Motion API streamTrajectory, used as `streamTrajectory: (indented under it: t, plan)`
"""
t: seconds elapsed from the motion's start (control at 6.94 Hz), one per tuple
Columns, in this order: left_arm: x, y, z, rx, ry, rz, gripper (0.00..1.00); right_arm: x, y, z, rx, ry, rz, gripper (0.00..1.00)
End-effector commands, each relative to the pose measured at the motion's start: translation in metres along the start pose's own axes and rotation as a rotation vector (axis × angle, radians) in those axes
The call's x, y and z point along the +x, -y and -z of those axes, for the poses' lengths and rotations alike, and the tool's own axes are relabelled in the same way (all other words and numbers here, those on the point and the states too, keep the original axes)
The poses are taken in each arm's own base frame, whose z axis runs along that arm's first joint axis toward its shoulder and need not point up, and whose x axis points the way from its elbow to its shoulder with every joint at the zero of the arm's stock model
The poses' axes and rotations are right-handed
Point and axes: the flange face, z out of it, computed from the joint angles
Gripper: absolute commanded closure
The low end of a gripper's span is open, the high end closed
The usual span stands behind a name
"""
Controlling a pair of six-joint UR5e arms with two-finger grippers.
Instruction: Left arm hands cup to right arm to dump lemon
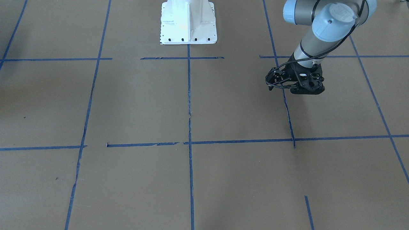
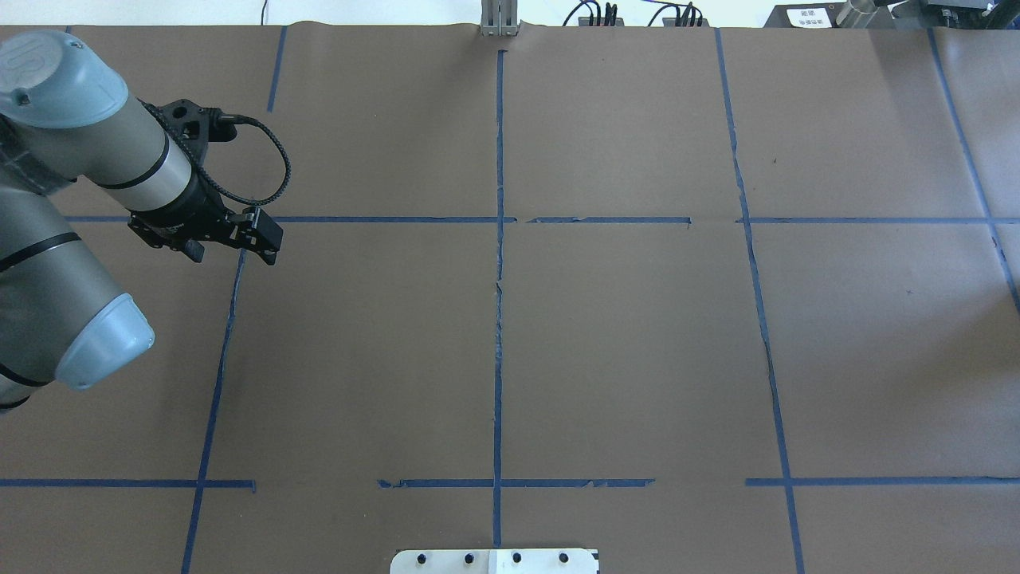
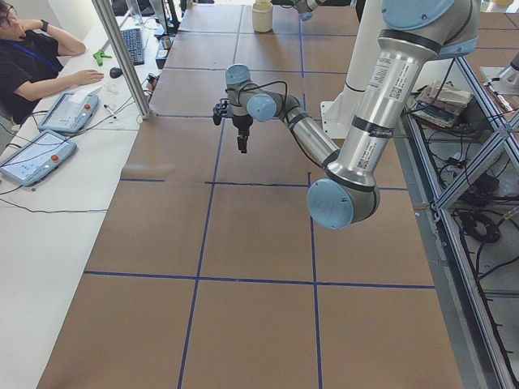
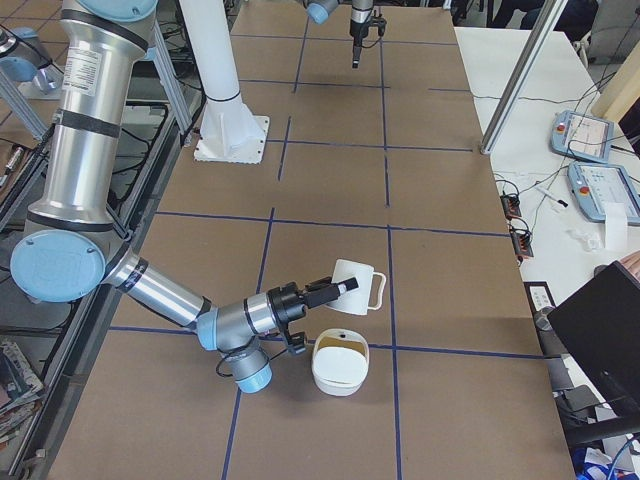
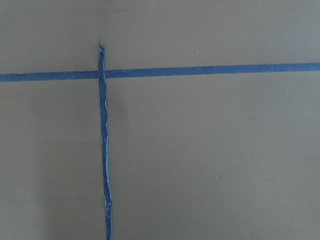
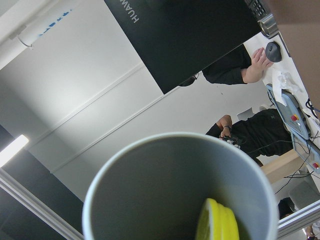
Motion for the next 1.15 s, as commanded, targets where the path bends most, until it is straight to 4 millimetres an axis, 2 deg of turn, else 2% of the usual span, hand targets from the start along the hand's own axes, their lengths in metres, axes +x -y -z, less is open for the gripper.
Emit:
streamTrajectory:
  t: [0.0,1.01]
  plan:
    - [0.0015,-0.0001,0.0001,-0.001,0.000,-0.001,0.00,-0.0031,0.0005,-0.0004,0.003,0.033,-0.044,0.83]
    - [0.0021,0.0002,-0.0001,-0.002,-0.001,-0.001,0.00,-0.0027,0.0011,-0.0002,0.006,0.032,-0.047,0.78]
